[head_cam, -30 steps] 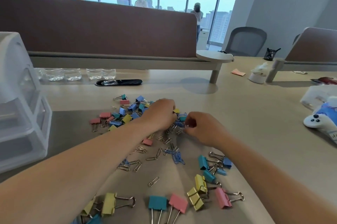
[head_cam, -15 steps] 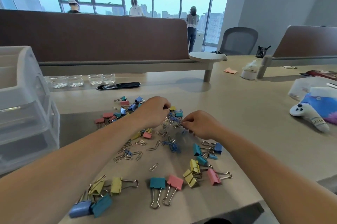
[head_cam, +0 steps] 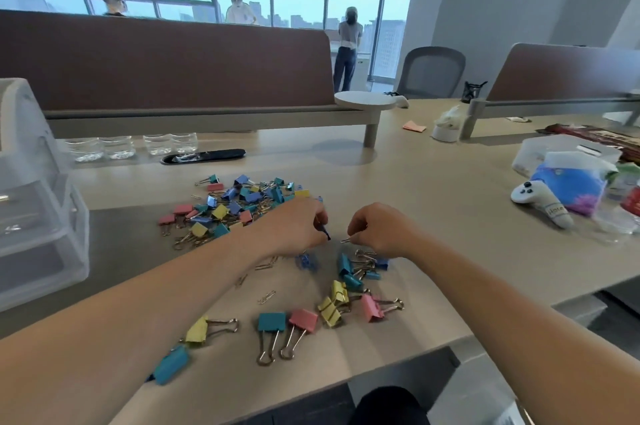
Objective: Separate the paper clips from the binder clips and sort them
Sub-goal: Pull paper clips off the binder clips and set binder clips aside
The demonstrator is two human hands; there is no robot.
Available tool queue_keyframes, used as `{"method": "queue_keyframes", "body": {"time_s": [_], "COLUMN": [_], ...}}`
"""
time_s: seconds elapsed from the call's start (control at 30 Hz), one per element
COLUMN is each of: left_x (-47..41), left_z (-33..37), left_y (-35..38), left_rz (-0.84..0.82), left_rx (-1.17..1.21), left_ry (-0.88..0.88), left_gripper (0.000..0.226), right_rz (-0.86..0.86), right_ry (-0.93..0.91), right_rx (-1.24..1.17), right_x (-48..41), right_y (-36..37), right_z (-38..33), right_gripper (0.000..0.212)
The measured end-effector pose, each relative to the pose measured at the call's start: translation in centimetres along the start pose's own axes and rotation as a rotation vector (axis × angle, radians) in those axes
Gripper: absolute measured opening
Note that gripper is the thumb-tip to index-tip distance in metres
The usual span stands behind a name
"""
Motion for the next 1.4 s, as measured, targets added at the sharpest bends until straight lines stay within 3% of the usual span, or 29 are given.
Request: {"method": "queue_keyframes", "body": {"time_s": [0.33,0.57,0.8,0.9,1.27,1.4], "left_x": [-0.5,-0.1,1.2,1.7,2.4,2.2], "left_z": [2.8,3.9,0.8,-1.0,-4.2,-4.6], "left_y": [3.8,4.0,0.9,-0.5,-0.7,-0.1], "left_rz": [-0.075,-0.077,0.007,0.038,0.024,0.0], "left_rx": [-0.101,-0.03,-0.05,-0.086,-0.173,-0.245], "left_ry": [-0.012,0.055,0.03,-0.008,-0.058,-0.088], "left_gripper": [0.035,0.035,0.034,0.032,0.023,0.016], "right_rz": [-0.078,0.023,0.102,0.036,-0.015,-0.071], "right_ry": [0.029,0.055,-0.008,-0.074,-0.083,-0.137], "right_rx": [0.049,-0.01,-0.064,-0.111,0.053,0.072], "right_x": [1.9,1.9,1.5,1.5,0.7,0.7], "right_y": [1.0,0.0,0.1,0.6,1.5,2.4], "right_z": [2.6,3.0,0.7,-1.2,-3.5,-5.7], "right_gripper": [0.023,0.026,0.019,0.023,0.01,0.037]}}
Point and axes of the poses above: each hand's wrist, its own x-axis away from the middle knuckle, its own y-axis out of the palm, z = x × y, the point moved 7 cm from there along -x, towards the middle knuckle, and after that the axes turned 8 degrees about x, right-handed, at the moved point
